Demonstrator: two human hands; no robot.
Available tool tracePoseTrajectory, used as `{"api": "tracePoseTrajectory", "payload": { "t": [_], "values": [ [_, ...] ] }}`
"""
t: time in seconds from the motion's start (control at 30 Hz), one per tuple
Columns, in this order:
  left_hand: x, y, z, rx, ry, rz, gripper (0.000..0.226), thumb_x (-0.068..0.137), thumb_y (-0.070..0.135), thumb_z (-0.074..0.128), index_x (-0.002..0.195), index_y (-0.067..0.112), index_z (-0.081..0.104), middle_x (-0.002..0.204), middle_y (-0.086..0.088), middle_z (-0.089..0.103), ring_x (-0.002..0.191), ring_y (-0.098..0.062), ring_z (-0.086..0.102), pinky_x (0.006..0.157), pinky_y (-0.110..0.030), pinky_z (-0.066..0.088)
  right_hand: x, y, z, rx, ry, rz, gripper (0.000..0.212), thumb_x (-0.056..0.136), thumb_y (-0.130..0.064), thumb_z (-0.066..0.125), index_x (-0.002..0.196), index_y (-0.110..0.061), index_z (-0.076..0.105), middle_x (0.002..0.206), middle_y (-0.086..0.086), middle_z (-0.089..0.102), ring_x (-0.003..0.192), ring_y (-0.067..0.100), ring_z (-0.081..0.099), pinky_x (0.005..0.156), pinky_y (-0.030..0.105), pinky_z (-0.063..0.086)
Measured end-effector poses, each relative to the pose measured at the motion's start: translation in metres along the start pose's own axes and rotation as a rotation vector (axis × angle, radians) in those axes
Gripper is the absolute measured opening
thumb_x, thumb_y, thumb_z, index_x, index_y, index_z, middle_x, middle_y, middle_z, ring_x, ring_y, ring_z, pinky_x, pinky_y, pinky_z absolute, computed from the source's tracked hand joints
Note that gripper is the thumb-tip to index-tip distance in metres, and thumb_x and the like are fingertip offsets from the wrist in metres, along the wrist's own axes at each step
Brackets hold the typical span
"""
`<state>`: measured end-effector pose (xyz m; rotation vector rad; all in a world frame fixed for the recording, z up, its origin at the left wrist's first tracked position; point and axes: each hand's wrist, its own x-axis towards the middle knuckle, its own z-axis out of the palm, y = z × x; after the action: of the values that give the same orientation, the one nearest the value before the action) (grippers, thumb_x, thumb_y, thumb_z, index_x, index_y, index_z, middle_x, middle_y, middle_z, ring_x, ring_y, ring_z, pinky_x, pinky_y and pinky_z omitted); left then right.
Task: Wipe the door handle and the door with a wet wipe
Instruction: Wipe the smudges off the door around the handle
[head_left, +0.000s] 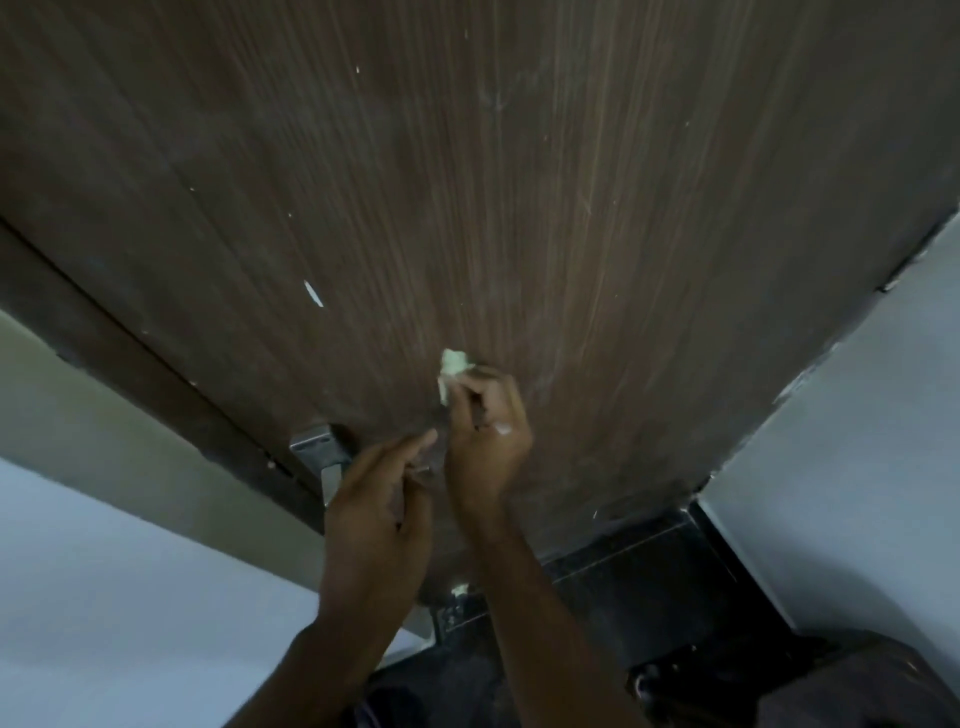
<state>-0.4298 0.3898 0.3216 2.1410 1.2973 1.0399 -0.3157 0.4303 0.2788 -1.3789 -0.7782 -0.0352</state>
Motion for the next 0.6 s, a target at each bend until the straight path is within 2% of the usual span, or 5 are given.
{"api": "tracePoseTrajectory", "payload": {
  "t": [0.1, 0.27, 0.43, 0.53, 0.6],
  "values": [
    [-0.006, -0.002, -0.007, 0.000, 0.018, -0.016, 0.042, 0.088, -0.004, 0.057, 0.119, 0.022, 0.071, 0.119, 0.011, 0.068, 0.108, 0.001, 0.061, 0.092, -0.010, 0.046, -0.006, 0.028, -0.004, -0.007, -0.035, 0.072, 0.003, 0.091, -0.012, 0.072, 0.090, -0.013, 0.069, 0.094, -0.007, 0.068, 0.089, 0.001, 0.064, 0.081, 0.022, 0.057],
    [-0.018, -0.008, -0.012, 0.001, -0.002, -0.044, 0.046, 0.086, -0.007, 0.061, 0.118, 0.024, 0.071, 0.116, 0.016, 0.066, 0.107, 0.016, 0.055, 0.087, 0.002, 0.040, -0.042, 0.055, -0.006, 0.148, 0.077, 0.741, 0.012, 0.087, -0.012, 0.076, 0.084, -0.004, 0.068, 0.080, 0.015, 0.074, 0.077, 0.029, 0.071, 0.073, 0.057, 0.058],
    [-0.014, -0.011, -0.011, 0.026, -0.010, -0.009, 0.043, 0.086, -0.009, 0.060, 0.118, 0.018, 0.071, 0.115, 0.013, 0.065, 0.104, 0.013, 0.055, 0.090, 0.002, 0.036, -0.020, 0.013, 0.004, 0.180, -0.101, 0.565, 0.009, 0.077, -0.029, 0.083, 0.079, -0.032, 0.074, 0.078, -0.009, 0.077, 0.075, 0.011, 0.076, 0.072, 0.037, 0.064],
    [-0.007, -0.013, -0.010, 0.015, -0.006, 0.023, 0.041, 0.088, -0.007, 0.058, 0.119, 0.016, 0.070, 0.117, 0.007, 0.068, 0.107, 0.001, 0.061, 0.094, -0.009, 0.045, -0.006, 0.011, 0.006, 0.226, -0.148, 0.472, 0.013, 0.076, -0.037, 0.081, 0.087, -0.034, 0.074, 0.083, -0.013, 0.078, 0.076, 0.006, 0.075, 0.070, 0.023, 0.062],
    [-0.003, -0.015, -0.010, 0.014, 0.005, 0.031, 0.039, 0.088, -0.006, 0.058, 0.119, 0.015, 0.070, 0.115, 0.005, 0.070, 0.104, -0.002, 0.063, 0.093, -0.013, 0.049, -0.014, 0.024, 0.002, 0.154, -0.103, 0.556, 0.011, 0.077, -0.027, 0.083, 0.078, -0.031, 0.073, 0.077, -0.008, 0.077, 0.072, 0.007, 0.074, 0.068, 0.029, 0.062]
  ]
}}
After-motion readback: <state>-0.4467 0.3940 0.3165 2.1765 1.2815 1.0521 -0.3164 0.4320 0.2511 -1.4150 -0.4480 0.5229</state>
